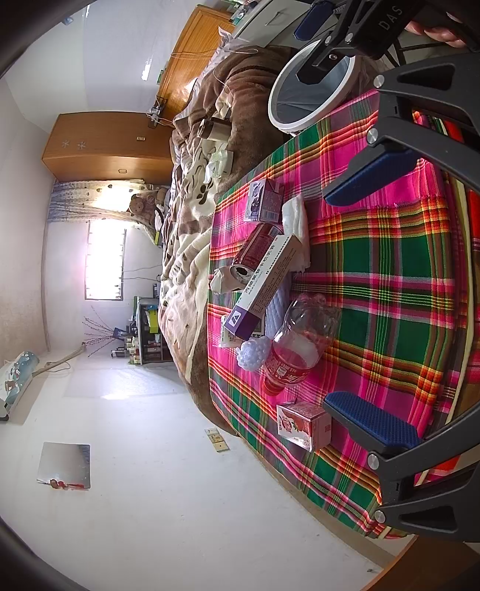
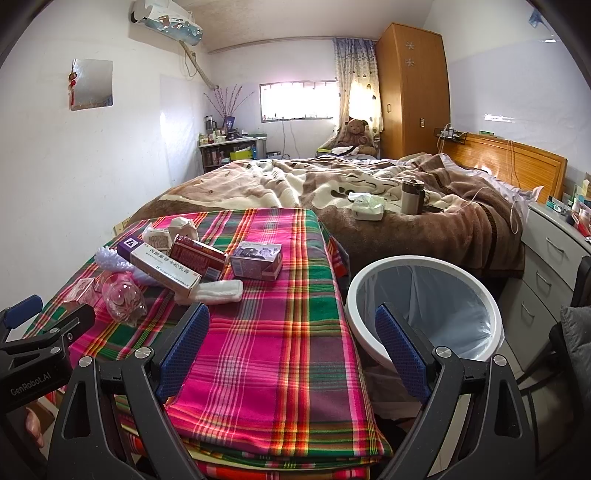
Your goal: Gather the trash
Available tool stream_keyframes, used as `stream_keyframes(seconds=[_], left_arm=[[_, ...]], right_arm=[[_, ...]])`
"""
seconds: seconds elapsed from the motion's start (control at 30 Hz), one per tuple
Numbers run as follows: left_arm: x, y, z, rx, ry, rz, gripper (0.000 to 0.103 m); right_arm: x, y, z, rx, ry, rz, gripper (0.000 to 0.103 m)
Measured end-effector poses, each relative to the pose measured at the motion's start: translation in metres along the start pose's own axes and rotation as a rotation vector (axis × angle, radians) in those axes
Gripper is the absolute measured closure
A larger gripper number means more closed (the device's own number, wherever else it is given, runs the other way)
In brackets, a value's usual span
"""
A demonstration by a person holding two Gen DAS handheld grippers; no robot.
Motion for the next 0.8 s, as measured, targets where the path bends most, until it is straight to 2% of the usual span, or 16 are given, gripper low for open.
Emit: stream_keyframes(seconds=[0.8], left_arm=[[0.0035, -0.004, 0.0025, 0.009, -0.002, 0.004, 0.001]], right_arm=[[0.001, -0.0016, 0.0008, 0.0, 0.008, -0.002, 0.01]])
Point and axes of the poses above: each gripper's, at about its wrist camera, not at the fingertips, and y roughly against the way its jaws point, x to its left, z to its top, the point moved 3 cm from there along -y, roughly the way its jaws point, and after that the axes turned 8 degrees about -z, right-handed, at the moved point
